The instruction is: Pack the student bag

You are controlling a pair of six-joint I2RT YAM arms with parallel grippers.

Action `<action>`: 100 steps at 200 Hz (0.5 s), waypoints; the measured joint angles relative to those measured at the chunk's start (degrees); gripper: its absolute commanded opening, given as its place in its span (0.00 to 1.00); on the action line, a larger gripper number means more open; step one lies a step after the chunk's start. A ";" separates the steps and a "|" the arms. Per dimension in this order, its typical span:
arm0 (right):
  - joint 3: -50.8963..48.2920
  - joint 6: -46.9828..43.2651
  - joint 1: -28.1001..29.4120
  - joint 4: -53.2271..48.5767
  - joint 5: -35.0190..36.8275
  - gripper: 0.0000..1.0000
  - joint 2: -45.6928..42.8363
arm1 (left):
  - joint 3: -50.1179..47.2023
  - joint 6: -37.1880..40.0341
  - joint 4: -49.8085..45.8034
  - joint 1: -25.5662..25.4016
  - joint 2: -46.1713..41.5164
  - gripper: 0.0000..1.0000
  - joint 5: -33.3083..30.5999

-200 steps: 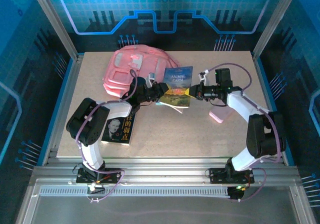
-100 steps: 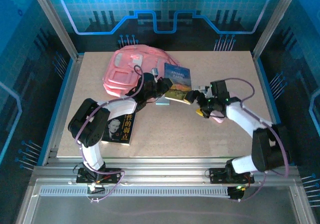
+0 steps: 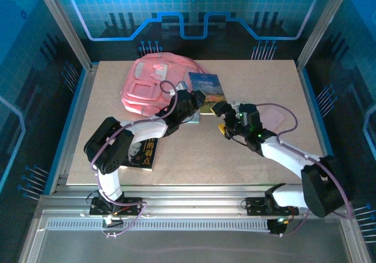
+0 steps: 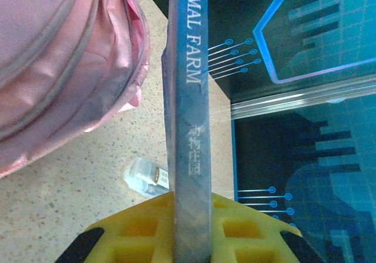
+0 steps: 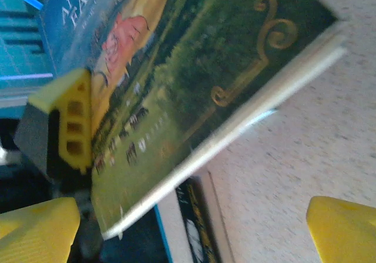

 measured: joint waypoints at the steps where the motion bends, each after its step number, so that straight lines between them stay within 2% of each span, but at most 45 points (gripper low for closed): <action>1: 0.00 0.26 0.04 0.57 0.17 0.98 0.33 | -0.02 -0.07 0.09 -0.04 0.00 0.00 -0.02; 12: 0.04 1.97 0.52 4.37 0.61 0.95 3.15 | -0.74 -0.96 1.01 -0.35 -0.04 0.00 -0.79; 25: 0.09 3.80 1.07 8.68 1.20 0.82 6.36 | -1.86 -2.03 1.86 -0.55 -0.22 0.00 -1.64; 39: 0.13 5.38 1.53 12.72 2.01 0.58 9.03 | -3.26 -3.06 2.51 -0.68 -0.55 0.00 -2.45; 56: 0.26 7.08 1.79 14.95 2.99 0.37 9.90 | -4.37 -4.09 2.67 -0.68 -0.94 0.00 -3.61; 76: 0.48 6.88 1.79 16.11 4.02 0.02 9.79 | -4.39 -4.74 3.34 -0.59 -1.36 0.01 -4.70; 89: 1.36 6.36 1.60 16.00 4.46 0.00 8.74 | -4.50 -4.76 3.34 -0.48 -1.40 0.27 -5.29; 95: 1.77 5.81 1.38 15.30 4.57 0.00 8.13 | -4.50 -4.68 3.43 -0.39 -1.40 0.45 -5.16; 100: 1.97 5.16 1.03 14.86 4.55 0.00 7.65 | -4.50 -4.59 3.63 -0.35 -1.46 0.56 -4.70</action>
